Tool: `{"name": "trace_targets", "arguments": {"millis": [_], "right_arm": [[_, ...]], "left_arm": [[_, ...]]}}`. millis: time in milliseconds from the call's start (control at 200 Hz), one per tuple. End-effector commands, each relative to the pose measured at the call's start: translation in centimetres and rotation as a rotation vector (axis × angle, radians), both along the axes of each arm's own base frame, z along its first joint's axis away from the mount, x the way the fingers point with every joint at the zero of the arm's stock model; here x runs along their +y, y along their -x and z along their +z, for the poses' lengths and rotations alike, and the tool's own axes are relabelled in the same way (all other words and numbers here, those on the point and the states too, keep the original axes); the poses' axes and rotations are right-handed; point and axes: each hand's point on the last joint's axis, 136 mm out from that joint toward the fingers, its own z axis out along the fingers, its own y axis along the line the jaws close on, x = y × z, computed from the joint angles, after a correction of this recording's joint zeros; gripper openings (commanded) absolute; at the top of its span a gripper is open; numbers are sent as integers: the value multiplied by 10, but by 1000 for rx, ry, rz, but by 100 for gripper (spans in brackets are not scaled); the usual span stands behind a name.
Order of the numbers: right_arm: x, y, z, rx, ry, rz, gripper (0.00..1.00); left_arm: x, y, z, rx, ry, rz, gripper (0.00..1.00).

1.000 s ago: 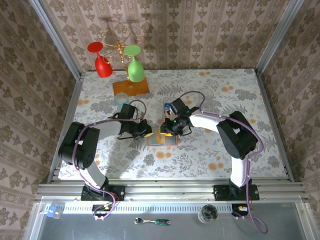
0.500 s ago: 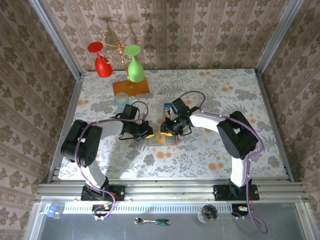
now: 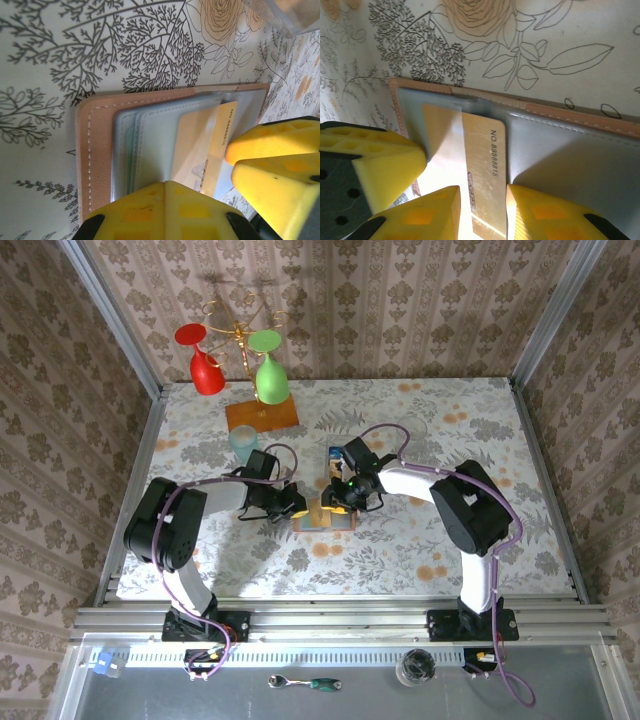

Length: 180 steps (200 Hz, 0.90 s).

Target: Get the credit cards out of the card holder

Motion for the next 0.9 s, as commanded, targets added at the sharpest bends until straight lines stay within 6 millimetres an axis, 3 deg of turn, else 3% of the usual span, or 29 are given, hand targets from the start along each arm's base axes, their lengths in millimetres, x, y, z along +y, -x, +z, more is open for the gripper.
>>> {"name": "trace_targets", "arguments": {"millis": [0, 460, 895], "right_arm": [[-1, 2, -6, 20, 6, 15, 30], [12, 2, 8, 22, -89, 12, 22], [7, 4, 6, 12, -81, -5, 12]], "left_arm": [[3, 6, -8, 17, -20, -18, 0], [4, 8, -11, 25, -22, -17, 0], [3, 8, -11, 23, -19, -16, 0]]}}
